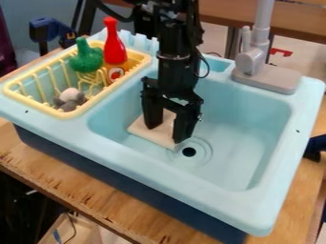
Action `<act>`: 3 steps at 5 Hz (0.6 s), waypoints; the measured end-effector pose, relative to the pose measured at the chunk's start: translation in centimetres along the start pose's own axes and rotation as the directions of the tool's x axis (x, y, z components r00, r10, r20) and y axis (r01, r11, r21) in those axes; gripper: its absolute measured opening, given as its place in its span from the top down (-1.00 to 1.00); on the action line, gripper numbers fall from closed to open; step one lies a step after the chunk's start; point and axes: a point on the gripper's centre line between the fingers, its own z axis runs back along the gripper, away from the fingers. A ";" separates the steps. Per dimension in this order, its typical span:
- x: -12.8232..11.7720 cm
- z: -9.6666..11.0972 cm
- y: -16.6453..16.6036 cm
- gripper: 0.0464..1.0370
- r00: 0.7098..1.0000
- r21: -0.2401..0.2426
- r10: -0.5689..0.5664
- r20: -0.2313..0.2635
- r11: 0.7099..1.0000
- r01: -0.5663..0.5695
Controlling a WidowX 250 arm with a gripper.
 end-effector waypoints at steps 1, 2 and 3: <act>0.4 0.6 -2.4 -0.92 0.995 -0.113 -0.056 0.082 0.991 0.065; 0.7 0.5 -6.9 -0.92 0.986 -0.186 -0.138 0.095 0.970 0.154; 0.5 -0.6 -10.1 -0.92 0.976 -0.222 -0.212 0.047 0.951 0.217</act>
